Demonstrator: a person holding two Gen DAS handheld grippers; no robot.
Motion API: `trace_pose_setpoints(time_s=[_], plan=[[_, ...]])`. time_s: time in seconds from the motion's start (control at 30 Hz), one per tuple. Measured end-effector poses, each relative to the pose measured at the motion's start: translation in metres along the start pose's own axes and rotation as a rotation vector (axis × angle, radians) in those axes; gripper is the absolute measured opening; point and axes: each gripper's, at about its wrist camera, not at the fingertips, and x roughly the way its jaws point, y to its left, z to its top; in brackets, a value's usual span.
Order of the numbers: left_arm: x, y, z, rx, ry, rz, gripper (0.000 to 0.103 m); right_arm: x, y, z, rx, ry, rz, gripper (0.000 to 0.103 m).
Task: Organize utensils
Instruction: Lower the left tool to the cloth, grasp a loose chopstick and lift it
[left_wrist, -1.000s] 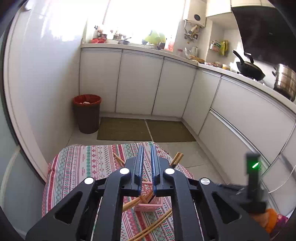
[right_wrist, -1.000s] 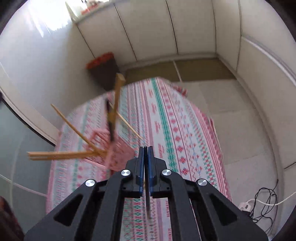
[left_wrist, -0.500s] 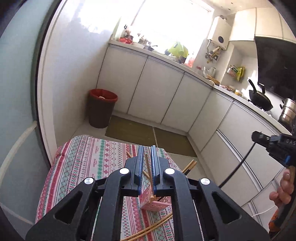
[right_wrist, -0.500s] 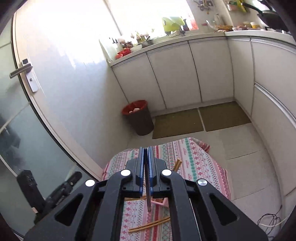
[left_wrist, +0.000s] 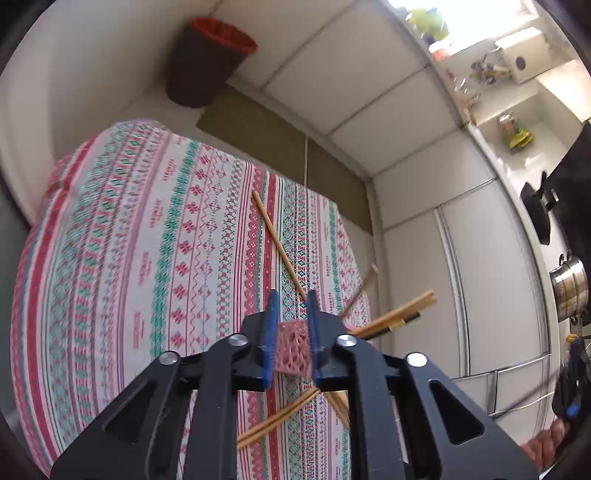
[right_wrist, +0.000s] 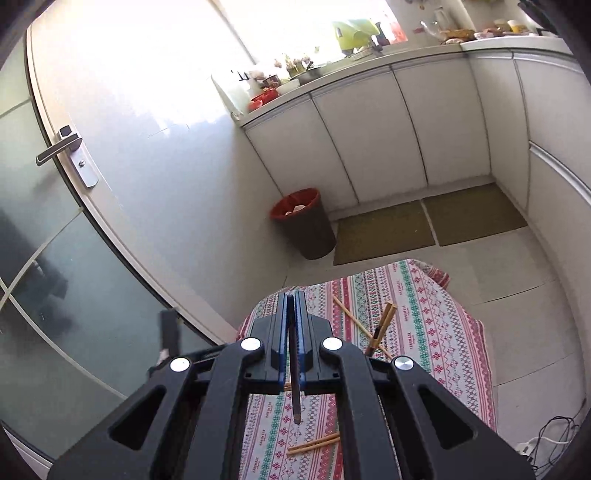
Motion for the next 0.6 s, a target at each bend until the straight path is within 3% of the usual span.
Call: trace_pose_setpoints(time_s=[0.1, 0.23, 0.33, 0.53, 0.57, 0.6], plan=[[0.051, -0.005, 0.039, 0.018, 0.128, -0.017, 0.038, 0.002, 0.003, 0.011, -0.017, -0.007, 0.016, 0.004], [0.120, -0.012, 0.079, 0.058, 0.241, 0.061, 0.038, 0.009, 0.002, 0.035, -0.041, -0.023, 0.039, 0.004], [0.177, -0.007, 0.102, 0.075, 0.290, 0.215, 0.038, 0.021, -0.004, 0.053, -0.055, -0.023, 0.045, 0.004], [0.238, 0.003, 0.112, 0.106, 0.331, 0.350, 0.038, 0.049, -0.016, 0.071, -0.082, -0.019, 0.030, 0.004], [0.239, -0.004, 0.113, 0.142, 0.308, 0.365, 0.034, 0.054, -0.019, 0.071, -0.078, -0.015, 0.032, 0.004], [0.242, -0.011, 0.111, 0.188, 0.303, 0.384, 0.016, 0.058, -0.022, 0.071, -0.073, -0.012, 0.032, 0.004]])
